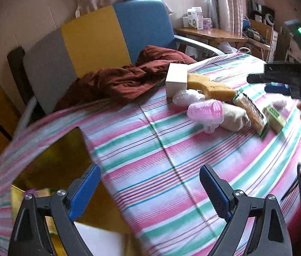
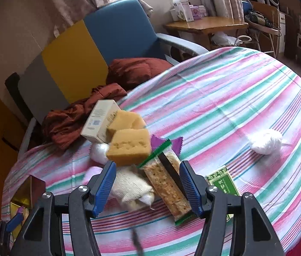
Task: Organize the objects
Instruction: 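Move both grippers back toward the remaining items on the table, then grasp pink hair roller with left gripper while right gripper grasps knit sock bundle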
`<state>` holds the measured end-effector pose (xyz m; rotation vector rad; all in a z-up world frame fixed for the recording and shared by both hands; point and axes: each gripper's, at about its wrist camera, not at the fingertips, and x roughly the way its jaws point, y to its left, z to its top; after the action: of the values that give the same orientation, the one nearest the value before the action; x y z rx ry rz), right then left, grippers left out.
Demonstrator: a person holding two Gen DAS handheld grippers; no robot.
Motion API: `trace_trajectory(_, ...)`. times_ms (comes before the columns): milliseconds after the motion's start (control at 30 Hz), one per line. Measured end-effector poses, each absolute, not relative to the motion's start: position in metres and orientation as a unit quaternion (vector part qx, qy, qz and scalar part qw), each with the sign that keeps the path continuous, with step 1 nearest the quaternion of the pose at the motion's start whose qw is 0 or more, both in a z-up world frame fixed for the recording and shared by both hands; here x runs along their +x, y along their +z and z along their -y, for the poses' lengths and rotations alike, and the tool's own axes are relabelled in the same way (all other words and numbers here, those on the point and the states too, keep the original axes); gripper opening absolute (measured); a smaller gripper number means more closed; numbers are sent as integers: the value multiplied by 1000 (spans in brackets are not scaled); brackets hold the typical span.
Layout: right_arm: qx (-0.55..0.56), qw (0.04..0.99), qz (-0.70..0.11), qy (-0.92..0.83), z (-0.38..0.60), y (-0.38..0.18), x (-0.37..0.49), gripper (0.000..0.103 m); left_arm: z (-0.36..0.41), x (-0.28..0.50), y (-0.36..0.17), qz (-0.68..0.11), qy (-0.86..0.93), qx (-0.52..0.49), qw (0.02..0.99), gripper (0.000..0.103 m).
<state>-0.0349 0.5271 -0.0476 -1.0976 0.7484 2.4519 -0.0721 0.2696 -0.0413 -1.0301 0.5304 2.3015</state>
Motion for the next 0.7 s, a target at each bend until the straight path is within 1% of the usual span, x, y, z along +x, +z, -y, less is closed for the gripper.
trace_trajectory(100, -394, 171, -280, 858, -531, -52, -35, 62, -279, -91, -47, -149, 842, -427, 293, 93)
trace_trajectory(133, -393, 170, -285, 858, -532, -53, -34, 62, -283, -98, -49, -132, 837, -440, 297, 90)
trace_trajectory(200, -392, 174, -285, 857, -533, -53, -33, 62, -291, -107, -50, -105, 832, -454, 302, 87)
trace_trajectory(400, -391, 173, -294, 855, -536, -55, -34, 62, -323, -135, -48, -33, 814, -482, 322, 87)
trace_trajectory(567, -393, 172, -296, 853, -537, -57, -36, 62, -357, -153, -47, -33, 817, -478, 320, 89)
trace_trajectory(700, -395, 170, -300, 852, -538, -58, -36, 62, -380, -166, -57, -67, 820, -479, 308, 89)
